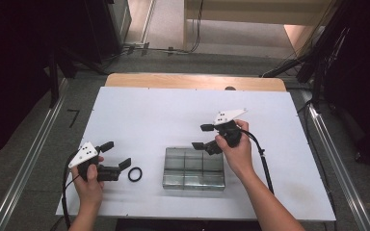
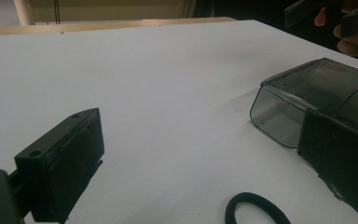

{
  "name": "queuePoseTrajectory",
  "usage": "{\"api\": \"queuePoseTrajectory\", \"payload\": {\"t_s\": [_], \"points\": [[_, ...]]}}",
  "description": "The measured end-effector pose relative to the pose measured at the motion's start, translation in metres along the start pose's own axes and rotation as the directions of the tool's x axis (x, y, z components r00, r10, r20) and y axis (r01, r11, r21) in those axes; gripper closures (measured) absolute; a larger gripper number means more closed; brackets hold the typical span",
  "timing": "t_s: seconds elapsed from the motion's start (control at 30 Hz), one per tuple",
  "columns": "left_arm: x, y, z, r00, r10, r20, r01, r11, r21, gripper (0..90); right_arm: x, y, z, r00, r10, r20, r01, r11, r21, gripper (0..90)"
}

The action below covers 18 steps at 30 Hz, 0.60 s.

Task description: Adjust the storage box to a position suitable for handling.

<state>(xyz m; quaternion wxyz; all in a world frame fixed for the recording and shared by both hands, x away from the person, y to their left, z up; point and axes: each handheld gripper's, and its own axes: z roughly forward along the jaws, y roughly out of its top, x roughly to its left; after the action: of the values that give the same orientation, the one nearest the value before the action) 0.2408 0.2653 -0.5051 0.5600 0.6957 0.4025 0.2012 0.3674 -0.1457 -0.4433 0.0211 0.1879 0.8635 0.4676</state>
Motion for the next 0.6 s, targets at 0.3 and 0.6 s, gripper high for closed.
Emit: {"api": "queuePoseTrajectory", "payload": {"t_s": [0.3,0.6], "points": [[-0.009,0.005,-0.001,0.9997,0.018,0.017,-0.018,0.9998,-0.004,1.2,0.015,-0.026,-0.028,0.9989,0.024,0.041,-0.02,0.995,-0.1,0.0],[-0.028,0.011,0.007,0.9965,0.036,0.076,-0.038,0.9991,0.02,6.6,0.028,-0.053,-0.051,0.9943,0.059,0.089,-0.045,0.987,-0.152,0.0]]}}
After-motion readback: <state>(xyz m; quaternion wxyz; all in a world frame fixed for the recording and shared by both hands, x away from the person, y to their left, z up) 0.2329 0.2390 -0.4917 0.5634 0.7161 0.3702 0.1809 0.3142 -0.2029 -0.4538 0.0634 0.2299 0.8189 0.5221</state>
